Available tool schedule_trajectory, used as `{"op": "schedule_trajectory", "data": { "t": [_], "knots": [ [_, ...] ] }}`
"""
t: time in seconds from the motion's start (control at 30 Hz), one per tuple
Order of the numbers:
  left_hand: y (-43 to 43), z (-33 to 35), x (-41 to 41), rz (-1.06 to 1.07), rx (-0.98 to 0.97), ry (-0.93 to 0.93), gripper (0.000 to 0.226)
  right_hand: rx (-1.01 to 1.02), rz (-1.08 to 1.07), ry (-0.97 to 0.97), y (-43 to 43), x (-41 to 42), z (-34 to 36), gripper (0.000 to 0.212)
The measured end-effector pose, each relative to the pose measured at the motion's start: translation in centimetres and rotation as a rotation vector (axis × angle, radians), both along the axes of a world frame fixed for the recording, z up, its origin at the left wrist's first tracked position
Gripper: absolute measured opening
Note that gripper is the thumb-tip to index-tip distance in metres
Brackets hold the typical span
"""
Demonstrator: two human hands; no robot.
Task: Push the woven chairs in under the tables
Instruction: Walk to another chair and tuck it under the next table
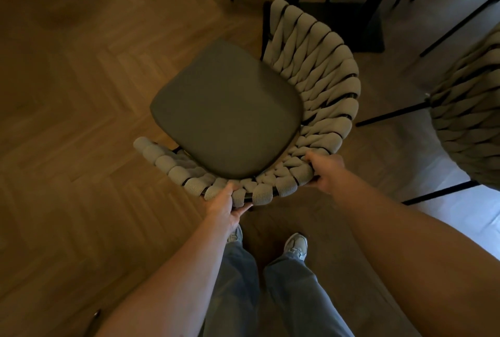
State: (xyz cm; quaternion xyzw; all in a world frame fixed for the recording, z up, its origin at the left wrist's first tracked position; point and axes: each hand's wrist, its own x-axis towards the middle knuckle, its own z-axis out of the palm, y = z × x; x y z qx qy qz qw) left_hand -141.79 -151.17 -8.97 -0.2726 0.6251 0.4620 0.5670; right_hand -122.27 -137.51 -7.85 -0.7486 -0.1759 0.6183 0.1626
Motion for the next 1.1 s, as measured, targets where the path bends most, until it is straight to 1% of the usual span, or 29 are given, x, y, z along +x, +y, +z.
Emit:
{"op": "schedule_trajectory", "data": {
  "t": [0.3,0.47,0.6,0.67,0.73,0.8,0.87,0.97,1.03,1.1],
  "knots": [
    [-0.5,1.2,-2.7,-0.149,-0.025,0.035,0.016,-0.033,-0.118,0.037,-3.9,-0.7,-0.3,0.022],
    [-0.3,1.4,-5.0,-0.242,-0.050,0.050,0.015,-0.044,-0.220,0.079,-6.0,-1.9,-0.6,0.026],
    [-0.1,1.4,-6.6,-0.310,-0.066,0.046,0.016,-0.064,-0.263,0.112,-7.1,-2.9,-0.6,0.037],
    [-0.3,1.4,-7.0,-0.325,-0.061,0.046,0.016,-0.065,-0.272,0.140,-7.5,-3.0,-0.4,0.037],
    [-0.9,1.3,-6.9,-0.314,-0.031,0.059,0.019,-0.075,-0.252,0.188,-7.6,-2.6,0.0,0.039],
    [-1.3,1.1,-6.3,-0.258,-0.002,0.078,0.029,-0.080,-0.219,0.215,-7.4,-1.6,0.6,0.045],
    [-1.6,1.1,-5.1,-0.215,0.013,0.106,0.041,-0.058,-0.210,0.177,-6.9,-0.1,1.2,0.043],
    [-1.8,0.9,-2.6,-0.144,0.024,0.098,0.048,0.005,-0.121,0.098,-5.2,2.5,1.9,0.041],
    [-1.7,0.8,-0.9,-0.075,0.025,0.064,0.045,0.042,-0.113,0.061,-3.6,3.8,1.8,0.047],
    [-1.5,0.9,1.0,-0.046,0.028,0.030,0.037,0.076,-0.127,0.039,-1.8,4.8,1.7,0.053]
  ]
}}
